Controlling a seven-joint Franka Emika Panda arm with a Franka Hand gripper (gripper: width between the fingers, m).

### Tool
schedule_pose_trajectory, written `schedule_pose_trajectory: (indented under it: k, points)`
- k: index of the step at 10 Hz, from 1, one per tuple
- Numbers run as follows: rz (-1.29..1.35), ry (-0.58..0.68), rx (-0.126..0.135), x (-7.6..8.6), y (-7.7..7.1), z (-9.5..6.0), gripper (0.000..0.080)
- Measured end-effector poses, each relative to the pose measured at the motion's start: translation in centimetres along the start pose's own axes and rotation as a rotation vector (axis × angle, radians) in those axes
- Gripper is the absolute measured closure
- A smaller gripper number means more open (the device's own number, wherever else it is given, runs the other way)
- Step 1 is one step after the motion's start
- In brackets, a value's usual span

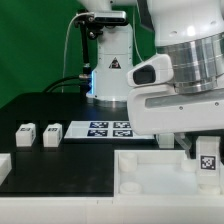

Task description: Assemble one leg

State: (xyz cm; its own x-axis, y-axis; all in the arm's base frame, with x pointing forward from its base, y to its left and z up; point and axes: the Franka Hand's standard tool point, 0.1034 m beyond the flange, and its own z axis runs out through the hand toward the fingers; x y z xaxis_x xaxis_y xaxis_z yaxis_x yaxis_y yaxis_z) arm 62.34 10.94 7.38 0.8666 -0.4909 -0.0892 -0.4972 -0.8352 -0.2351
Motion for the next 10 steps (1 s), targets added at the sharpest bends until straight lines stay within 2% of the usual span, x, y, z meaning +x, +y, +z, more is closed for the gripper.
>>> schedule_pose_trajectory:
  k: [1,3,5,7,8,9,10]
  points:
    - [0.172,-0.003,0.016,0.08,-0.01,0.07,0.0499]
    - [0.553,0.004,0.023,0.03,-0.23,0.22,0.0499]
    - [0.766,0.004,0.053,0.10,-0.12,0.21,0.0499]
    - [0.853,-0.005,0.064,0.02,-0.20,0.26,0.0499]
    - [0.818,-0.004,0.064,0.01,-0.20,0.28,0.0437]
    - [0.771,-0.003,0.063,0.00,-0.21,0.28,0.0272]
    - [0.719,-0.009,0.056,-0.07,-0.18,0.30,0.0272]
